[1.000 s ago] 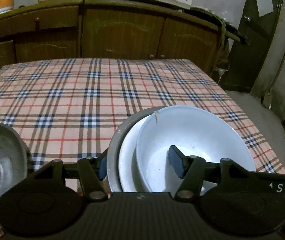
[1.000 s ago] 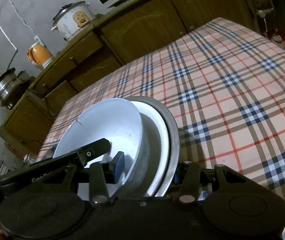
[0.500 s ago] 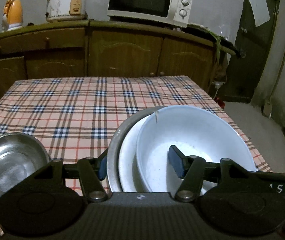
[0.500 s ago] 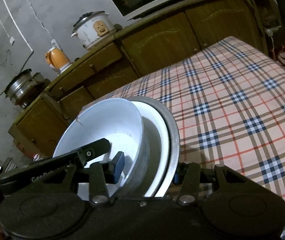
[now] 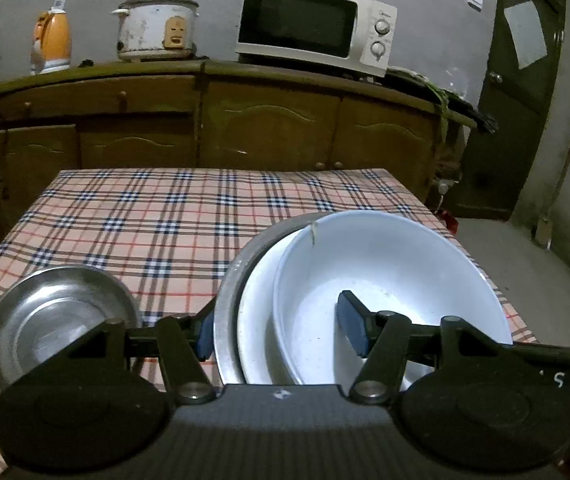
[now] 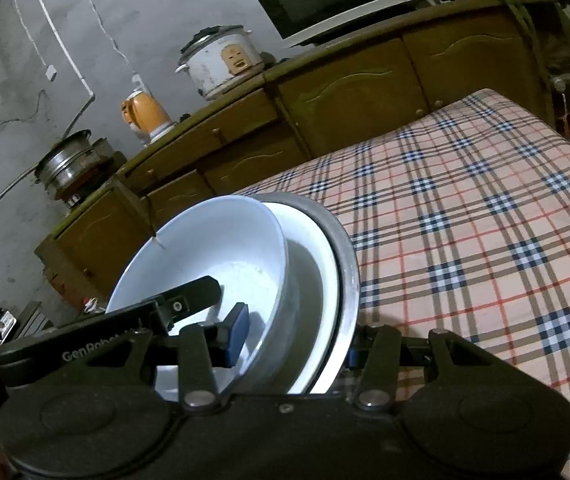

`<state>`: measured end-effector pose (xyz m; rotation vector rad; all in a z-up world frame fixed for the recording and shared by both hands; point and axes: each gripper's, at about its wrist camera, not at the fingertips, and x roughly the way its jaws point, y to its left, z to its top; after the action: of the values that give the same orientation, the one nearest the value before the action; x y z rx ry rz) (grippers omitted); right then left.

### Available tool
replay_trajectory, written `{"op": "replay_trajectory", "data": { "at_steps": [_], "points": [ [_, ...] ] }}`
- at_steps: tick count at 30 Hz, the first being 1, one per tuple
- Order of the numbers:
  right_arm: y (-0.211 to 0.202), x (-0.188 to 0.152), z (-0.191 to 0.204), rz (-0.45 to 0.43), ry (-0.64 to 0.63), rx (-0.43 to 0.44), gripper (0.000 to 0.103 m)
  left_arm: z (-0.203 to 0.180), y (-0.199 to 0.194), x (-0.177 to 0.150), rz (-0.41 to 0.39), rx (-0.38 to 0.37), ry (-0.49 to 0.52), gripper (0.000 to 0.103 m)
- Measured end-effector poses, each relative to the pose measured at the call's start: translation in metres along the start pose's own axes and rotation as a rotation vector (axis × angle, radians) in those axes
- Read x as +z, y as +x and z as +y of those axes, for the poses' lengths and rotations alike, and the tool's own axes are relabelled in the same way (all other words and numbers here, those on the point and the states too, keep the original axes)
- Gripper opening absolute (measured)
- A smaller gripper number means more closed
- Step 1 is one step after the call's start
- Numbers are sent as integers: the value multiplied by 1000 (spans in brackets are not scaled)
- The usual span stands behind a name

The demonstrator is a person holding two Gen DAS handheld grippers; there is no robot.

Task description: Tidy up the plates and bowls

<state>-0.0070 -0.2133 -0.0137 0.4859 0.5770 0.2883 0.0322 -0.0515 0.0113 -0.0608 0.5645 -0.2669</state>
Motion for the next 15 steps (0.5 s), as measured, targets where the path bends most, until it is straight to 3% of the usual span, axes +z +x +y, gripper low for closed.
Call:
{"op": "replay_trajectory", "data": {
  "at_steps": [15],
  "points": [
    [1, -14, 36, 26, -51, 58, 56, 21, -27, -9, -25, 65, -40, 62]
  ]
}}
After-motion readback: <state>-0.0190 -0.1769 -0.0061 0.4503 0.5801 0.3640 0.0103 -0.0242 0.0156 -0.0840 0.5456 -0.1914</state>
